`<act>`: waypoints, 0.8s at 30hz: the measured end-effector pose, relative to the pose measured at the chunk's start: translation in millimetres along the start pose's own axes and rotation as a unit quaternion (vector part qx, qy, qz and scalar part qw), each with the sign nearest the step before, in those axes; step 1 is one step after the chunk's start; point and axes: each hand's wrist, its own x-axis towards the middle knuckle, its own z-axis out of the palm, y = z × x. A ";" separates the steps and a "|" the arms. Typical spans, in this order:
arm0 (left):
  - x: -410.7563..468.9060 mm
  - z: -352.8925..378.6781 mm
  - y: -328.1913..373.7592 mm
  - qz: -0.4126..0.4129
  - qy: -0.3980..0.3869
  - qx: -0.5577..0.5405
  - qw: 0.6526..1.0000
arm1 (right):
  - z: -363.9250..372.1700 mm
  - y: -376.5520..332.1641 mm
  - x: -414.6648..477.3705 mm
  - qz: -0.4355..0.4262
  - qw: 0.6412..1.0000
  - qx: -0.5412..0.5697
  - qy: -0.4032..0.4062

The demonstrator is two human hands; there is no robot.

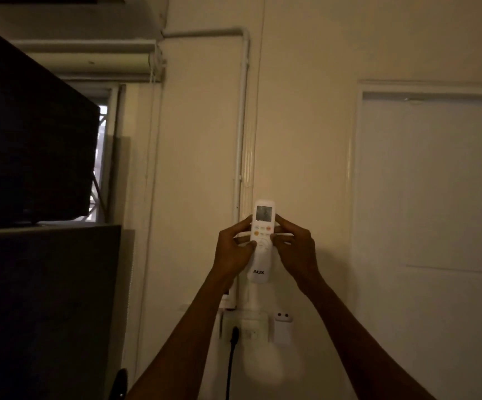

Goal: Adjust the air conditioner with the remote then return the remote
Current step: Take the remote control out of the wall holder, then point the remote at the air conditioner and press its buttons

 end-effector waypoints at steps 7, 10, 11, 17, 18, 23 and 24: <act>-54.3 -45.5 53.1 -0.042 0.003 -0.019 0.999 | 0.9 -69.9 -46.6 0.037 0.998 0.042 -0.014; -83.7 -61.5 77.1 -0.050 0.008 -0.031 0.998 | -3.4 -105.7 -69.9 0.036 0.997 0.059 -0.034; -94.6 -66.2 86.1 -0.051 0.011 -0.032 0.998 | -6.3 -117.6 -77.4 0.037 0.996 0.066 -0.041; -166.9 -90.1 137.5 -0.049 0.027 -0.014 0.998 | -31.8 -182.6 -132.1 0.049 0.992 0.091 -0.066; -179.7 -93.1 145.1 -0.048 0.028 -0.005 0.998 | -37.0 -193.5 -143.5 0.051 0.991 0.099 -0.070; -238.9 -110.3 183.6 -0.045 0.025 0.027 0.998 | -59.9 -246.6 -193.6 0.078 0.987 0.113 -0.080; -249.2 -114.1 192.6 -0.044 0.022 0.030 0.998 | -62.7 -257.9 -201.0 0.084 0.986 0.116 -0.081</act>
